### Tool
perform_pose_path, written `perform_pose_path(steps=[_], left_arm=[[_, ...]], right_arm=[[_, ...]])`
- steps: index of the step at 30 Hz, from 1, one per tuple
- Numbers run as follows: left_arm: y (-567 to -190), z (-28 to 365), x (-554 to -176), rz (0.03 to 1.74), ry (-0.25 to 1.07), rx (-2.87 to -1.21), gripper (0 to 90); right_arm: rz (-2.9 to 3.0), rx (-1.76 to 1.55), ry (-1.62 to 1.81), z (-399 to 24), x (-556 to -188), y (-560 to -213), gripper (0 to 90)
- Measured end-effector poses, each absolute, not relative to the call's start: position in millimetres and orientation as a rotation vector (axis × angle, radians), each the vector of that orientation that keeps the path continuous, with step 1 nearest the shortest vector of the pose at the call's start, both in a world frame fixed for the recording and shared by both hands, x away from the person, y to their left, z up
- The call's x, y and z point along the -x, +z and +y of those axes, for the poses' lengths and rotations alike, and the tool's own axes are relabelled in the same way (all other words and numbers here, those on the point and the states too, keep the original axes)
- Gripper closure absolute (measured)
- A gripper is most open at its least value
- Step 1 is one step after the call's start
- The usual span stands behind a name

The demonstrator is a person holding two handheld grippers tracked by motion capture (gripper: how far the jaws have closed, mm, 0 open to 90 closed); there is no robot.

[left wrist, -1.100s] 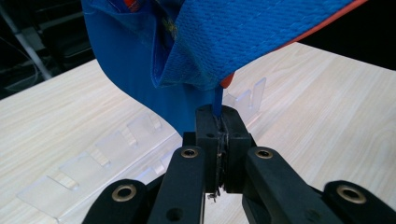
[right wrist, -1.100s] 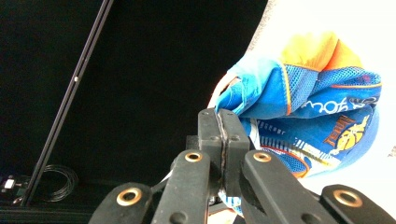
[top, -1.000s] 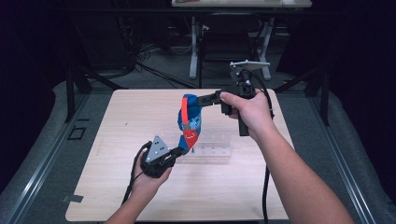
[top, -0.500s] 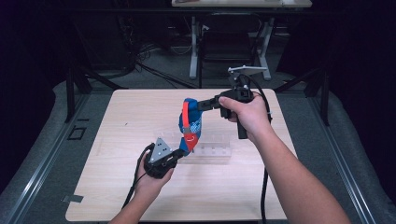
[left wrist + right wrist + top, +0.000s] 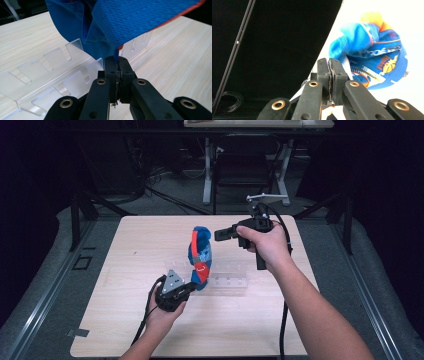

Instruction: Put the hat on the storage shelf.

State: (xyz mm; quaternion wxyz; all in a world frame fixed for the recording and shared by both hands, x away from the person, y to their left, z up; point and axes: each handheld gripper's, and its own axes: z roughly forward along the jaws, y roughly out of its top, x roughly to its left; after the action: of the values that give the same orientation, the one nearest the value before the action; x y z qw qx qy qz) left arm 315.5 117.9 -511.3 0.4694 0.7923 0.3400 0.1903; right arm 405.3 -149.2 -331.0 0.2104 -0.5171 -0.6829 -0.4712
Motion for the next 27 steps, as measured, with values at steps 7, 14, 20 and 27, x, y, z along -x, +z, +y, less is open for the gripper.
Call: perform_pose_path(steps=[7, 14, 20, 27], left_arm=[[-511.5, 121.0, -318.5, 0.851, 0.473, -1.929, 88.3], [-513.8, 125.4, -320.0, 0.865, 0.471, -1.911, 87.8], [-520.5, 131.6, -317.1, 0.884, 0.468, -1.905, 86.6], [-522.5, 131.7, -313.9, 0.893, 0.482, -1.910, 85.7]], right_arm=[[-1.898, 1.437, -1.318, -151.7, -402.6, -328.6, 87.6], [-1.902, 1.436, -1.318, -154.1, -401.2, -328.3, 87.5], [-1.898, 1.448, -1.317, -159.9, -400.1, -329.2, 87.3], [-1.894, 1.454, -1.322, -166.8, -399.2, -330.1, 86.5]])
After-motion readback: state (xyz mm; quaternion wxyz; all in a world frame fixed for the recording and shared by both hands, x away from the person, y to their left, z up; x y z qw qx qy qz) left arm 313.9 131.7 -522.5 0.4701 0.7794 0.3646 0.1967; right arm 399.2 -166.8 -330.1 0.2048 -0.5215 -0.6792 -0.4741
